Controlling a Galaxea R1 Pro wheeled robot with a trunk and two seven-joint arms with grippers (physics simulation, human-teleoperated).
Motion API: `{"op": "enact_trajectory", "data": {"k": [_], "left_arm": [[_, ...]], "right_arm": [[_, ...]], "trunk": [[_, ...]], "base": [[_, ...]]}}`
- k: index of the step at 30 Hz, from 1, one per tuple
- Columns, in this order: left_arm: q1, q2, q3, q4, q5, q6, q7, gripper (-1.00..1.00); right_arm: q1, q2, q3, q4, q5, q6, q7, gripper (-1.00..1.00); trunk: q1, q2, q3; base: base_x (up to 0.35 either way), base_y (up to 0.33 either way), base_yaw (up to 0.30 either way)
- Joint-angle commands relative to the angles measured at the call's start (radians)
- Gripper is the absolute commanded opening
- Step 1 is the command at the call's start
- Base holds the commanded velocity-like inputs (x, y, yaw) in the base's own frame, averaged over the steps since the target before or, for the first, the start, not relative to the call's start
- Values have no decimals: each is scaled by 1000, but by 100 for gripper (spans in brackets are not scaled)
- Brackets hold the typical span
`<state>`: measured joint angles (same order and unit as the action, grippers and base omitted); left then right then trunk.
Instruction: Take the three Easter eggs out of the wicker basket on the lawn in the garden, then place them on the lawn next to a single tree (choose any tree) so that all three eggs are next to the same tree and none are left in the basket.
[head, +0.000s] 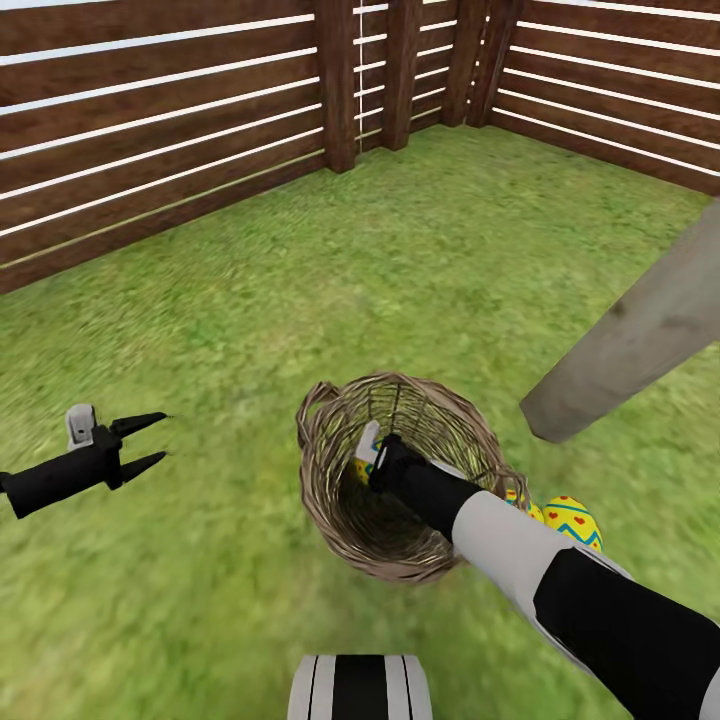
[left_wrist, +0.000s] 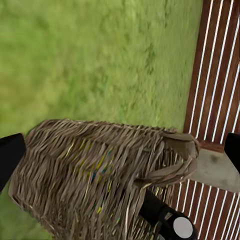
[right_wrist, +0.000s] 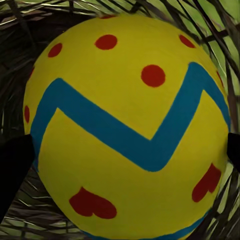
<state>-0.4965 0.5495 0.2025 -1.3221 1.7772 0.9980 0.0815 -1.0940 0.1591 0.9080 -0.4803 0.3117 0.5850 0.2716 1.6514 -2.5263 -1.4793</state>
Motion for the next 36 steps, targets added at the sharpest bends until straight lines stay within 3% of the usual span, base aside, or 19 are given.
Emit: {"op": "enact_trajectory", "data": {"k": [1,6,7,19,36], "left_arm": [[0,0,7,0,9,4,9,100],[0,-2,35,-2,10,5,8,100],[0,-3,159,-1,9,4,8,100],[0,-6,156,-2,11,5,7,100],[0,-5,152,0,8,5,11,100]], "right_arm": [[-1,-1,3,-2,10,4,8,-100],[-1,-1,3,-2,10,4,8,-100],[-1,-1,3,-2,10,4,9,-100],[-1,-3,2,-3,10,2,9,-100],[-1,-6,-6,-6,12,2,8,-100]], "trunk": [[0,0,-1],[-2,0,11],[-2,0,11],[-2,1,15],[-10,5,81]], "base": [[0,0,0],[0,0,0],[0,0,0],[-197,0,0],[-44,0,0]]}}
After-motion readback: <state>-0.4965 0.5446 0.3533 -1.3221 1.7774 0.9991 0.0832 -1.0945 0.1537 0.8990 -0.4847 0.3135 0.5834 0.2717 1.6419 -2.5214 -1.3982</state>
